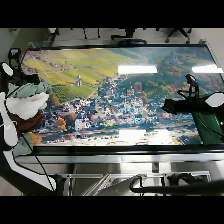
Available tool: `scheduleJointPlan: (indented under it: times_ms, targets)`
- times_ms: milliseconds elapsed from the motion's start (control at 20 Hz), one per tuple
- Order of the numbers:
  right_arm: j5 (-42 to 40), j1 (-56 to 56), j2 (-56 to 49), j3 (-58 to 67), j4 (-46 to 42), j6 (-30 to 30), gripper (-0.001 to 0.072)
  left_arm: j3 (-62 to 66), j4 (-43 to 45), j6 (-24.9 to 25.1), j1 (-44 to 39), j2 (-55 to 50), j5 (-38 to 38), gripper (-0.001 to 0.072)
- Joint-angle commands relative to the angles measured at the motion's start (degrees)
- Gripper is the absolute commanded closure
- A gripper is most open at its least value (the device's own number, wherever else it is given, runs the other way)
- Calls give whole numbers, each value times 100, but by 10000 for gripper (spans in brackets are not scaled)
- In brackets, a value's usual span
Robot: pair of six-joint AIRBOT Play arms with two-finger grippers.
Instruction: Fold the shirts.
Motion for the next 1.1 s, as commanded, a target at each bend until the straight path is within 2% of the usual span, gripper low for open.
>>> scheduleJointPlan:
  times_ms: [0,300,350,400,450,650,850,950,1050]
  targets:
    - [0,7,2,4,2,2,695,601,229,-24,326,-1115,291,0]
    - [0,7,0,4,2,4,696,951,227,-24,363,-2107,935,2]
    - [0,7,0,4,2,2,695,951,227,-31,363,-2133,1012,151]
    - [0,7,0,4,2,2,696,951,232,-26,363,-2098,1010,486]
    - [0,7,0,4,2,2,695,951,225,-26,363,-2011,992,691]
    - [0,7,0,4,2,2,696,957,166,-28,258,-1335,1075,693]
    - [0,7,0,4,2,2,696,957,127,-70,-177,-131,868,693]
    - [0,7,0,4,2,2,695,957,-363,-68,-531,627,566,693]
    - [0,7,0,4,2,2,695,957,-1333,-66,-879,1300,57,693]
